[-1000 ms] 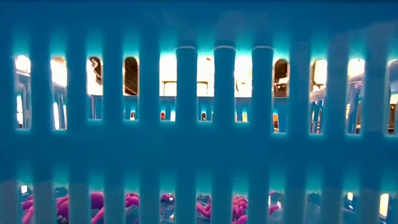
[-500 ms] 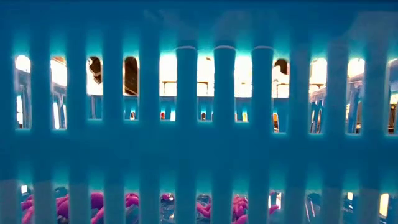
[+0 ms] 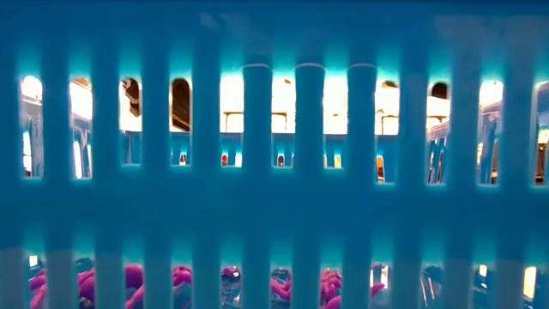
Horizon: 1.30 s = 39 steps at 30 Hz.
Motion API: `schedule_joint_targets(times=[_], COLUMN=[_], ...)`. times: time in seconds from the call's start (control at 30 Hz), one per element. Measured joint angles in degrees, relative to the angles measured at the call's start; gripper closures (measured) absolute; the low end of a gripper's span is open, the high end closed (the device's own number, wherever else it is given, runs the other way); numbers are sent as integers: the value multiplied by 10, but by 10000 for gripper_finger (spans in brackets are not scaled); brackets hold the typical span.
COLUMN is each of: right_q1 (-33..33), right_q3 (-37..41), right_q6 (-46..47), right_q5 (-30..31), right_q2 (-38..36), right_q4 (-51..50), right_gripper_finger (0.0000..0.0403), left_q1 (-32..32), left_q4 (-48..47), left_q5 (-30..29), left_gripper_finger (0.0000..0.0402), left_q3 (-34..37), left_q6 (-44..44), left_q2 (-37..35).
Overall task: Sort Halloween decoration
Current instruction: Put the violet spider toy into the blue bin
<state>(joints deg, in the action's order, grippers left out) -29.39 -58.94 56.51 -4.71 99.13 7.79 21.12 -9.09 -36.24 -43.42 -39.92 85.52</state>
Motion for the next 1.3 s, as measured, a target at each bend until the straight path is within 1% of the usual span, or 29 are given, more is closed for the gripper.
schedule_joint_targets(times=[0.17, 0.3, 0.47, 0.57, 0.63, 0.67, 0.73, 0.83, 0.93, 1.03, 1.1, 1.13, 1.2, 1.3], right_q1=[-4, -6, -11, -13, -13, -12, -5, 12, 43, 97, 144, 168, 219, 303], right_q3=[-74, -110, -143, -155, -166, -174, -193, -230, -249, -225, -188, -162, -101, -7], right_q6=[-43, -75, -90, -101, -107, -116, -139, -163, -179, -173, -166, -167, -183, -217], right_q5=[0, 1, -2, -2, 2, 5, 23, 86, 126, 154, 165, 166, 161, 151], right_q2=[48, 54, 54, 54, 54, 54, 50, 39, 18, 0, -17, -29, -57, -110], right_q4=[-32, -65, -81, -96, -122, -153, -249, -414, -561, -697, -756, -769, -760, -705], right_gripper_finger=[403, 394, 354, 323, 307, 301, 296, 296, 297, 297, 297, 297, 297, 297], left_q1=[1, 8, 22, 31, 34, 35, 37, 37, 37, 37, 37, 37, 37, 37], left_q4=[0, -1, -2, -2, -2, -2, -1, -1, -1, -1, -1, -1, -3, -2], left_q5=[1, 6, 30, 29, 28, 27, 27, 27, 27, 26, 26, 26, 26, 25], left_gripper_finger=[323, 323, 323, 323, 323, 323, 323, 323, 323, 323, 323, 323, 323, 323], left_q3=[0, 0, 0, 0, 0, 0, 0, 0, 0, 0, 0, 0, 0, 0], left_q6=[-5, -5, -5, -5, -5, -5, -5, -5, -4, -4, -4, -4, -3, 15], left_q2=[0, 0, 0, 0, 0, 0, 0, 0, 0, 0, 0, 0, 0, 0])
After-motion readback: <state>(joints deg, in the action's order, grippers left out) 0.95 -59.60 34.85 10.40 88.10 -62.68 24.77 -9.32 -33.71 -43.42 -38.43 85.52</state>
